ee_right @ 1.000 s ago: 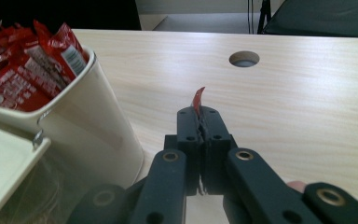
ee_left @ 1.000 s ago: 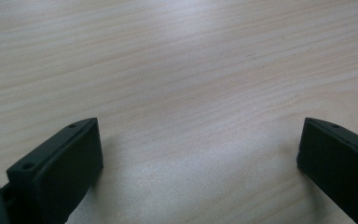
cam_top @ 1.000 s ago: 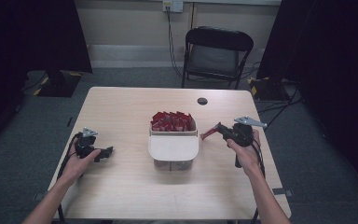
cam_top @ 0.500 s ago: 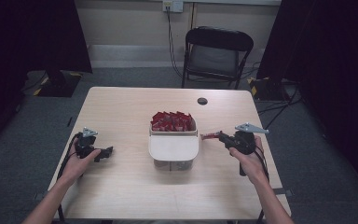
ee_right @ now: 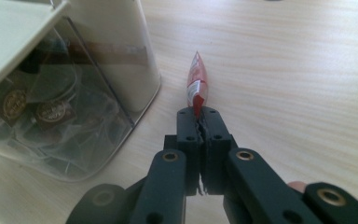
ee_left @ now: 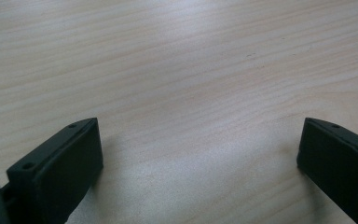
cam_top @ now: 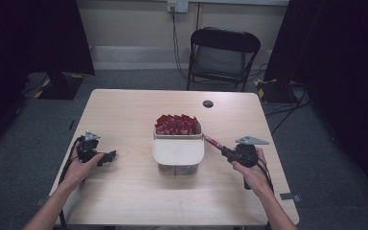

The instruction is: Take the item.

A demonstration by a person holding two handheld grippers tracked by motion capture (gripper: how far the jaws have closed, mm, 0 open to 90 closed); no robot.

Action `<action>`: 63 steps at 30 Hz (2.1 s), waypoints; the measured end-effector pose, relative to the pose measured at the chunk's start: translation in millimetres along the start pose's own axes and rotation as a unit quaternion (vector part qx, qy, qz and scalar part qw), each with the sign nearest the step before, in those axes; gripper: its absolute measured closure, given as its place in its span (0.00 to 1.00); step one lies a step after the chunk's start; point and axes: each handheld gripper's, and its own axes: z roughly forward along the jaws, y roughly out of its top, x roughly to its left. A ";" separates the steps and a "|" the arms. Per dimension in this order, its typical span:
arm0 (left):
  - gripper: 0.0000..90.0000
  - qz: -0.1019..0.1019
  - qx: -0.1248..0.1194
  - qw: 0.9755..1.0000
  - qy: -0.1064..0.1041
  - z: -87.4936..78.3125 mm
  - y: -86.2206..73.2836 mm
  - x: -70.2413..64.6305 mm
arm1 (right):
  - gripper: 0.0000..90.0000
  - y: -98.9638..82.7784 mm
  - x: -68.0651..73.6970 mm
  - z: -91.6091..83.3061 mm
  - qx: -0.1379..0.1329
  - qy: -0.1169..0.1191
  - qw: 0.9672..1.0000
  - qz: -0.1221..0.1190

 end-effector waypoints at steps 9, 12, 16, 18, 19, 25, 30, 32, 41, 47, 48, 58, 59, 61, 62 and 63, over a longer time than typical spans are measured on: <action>0.00 0.000 0.000 1.000 0.000 0.0 0.0 0.0 | 0.98 -10.1 2.7 8.0 0.021 0.005 1.000 0.001; 0.00 0.000 0.000 1.000 0.000 0.0 0.0 0.0 | 0.98 -12.6 0.8 9.5 0.021 0.008 1.000 0.015; 0.00 0.000 0.000 1.000 0.000 0.0 0.0 0.0 | 0.97 -17.0 4.1 14.2 0.029 0.011 0.999 0.020; 0.00 0.000 0.000 1.000 0.000 0.0 0.0 0.0 | 0.97 -18.4 5.0 16.1 0.032 0.012 0.999 0.020; 0.00 0.000 0.000 1.000 0.000 0.0 0.0 0.0 | 0.96 -19.7 5.1 17.3 0.036 0.010 0.999 0.019; 0.00 0.000 0.000 1.000 0.000 0.0 0.0 0.0 | 0.91 -24.6 6.2 21.5 0.046 0.010 0.999 0.012; 0.00 0.000 0.000 1.000 0.000 0.0 0.0 0.0 | 0.86 -25.6 5.8 23.1 0.050 0.016 0.999 0.015; 0.00 0.000 0.000 1.000 0.000 0.0 0.0 0.0 | 0.82 -25.8 6.2 23.4 0.049 0.019 0.998 0.016; 0.00 0.000 0.000 1.000 0.000 0.0 0.0 0.0 | 0.45 -24.5 6.1 25.3 0.051 0.039 0.997 0.030; 0.00 0.000 0.000 1.000 0.000 0.0 0.0 0.0 | 0.30 -17.8 5.1 21.6 0.030 0.041 0.998 0.036; 0.00 0.000 0.000 1.000 0.000 0.0 0.0 0.0 | 0.30 -17.0 4.3 20.7 0.028 0.038 0.998 0.037; 0.00 0.000 0.000 1.000 0.000 0.0 0.0 0.0 | 0.24 -8.0 -6.6 7.5 -0.010 -0.005 0.998 0.058; 0.00 0.000 0.000 1.000 0.000 0.0 0.0 0.0 | 0.24 -7.2 -8.4 6.0 -0.014 -0.011 0.998 0.056; 0.00 0.000 0.000 1.000 0.000 0.0 0.0 0.0 | 0.24 -6.3 -9.8 4.6 -0.017 -0.013 0.998 0.061; 0.00 0.000 0.000 1.000 0.000 0.0 0.0 0.0 | 0.23 -5.1 -13.2 2.1 -0.022 -0.020 0.997 0.065; 0.00 0.000 0.000 1.000 0.000 0.0 0.0 0.0 | 0.23 -4.8 -14.4 1.6 -0.023 -0.022 0.997 0.065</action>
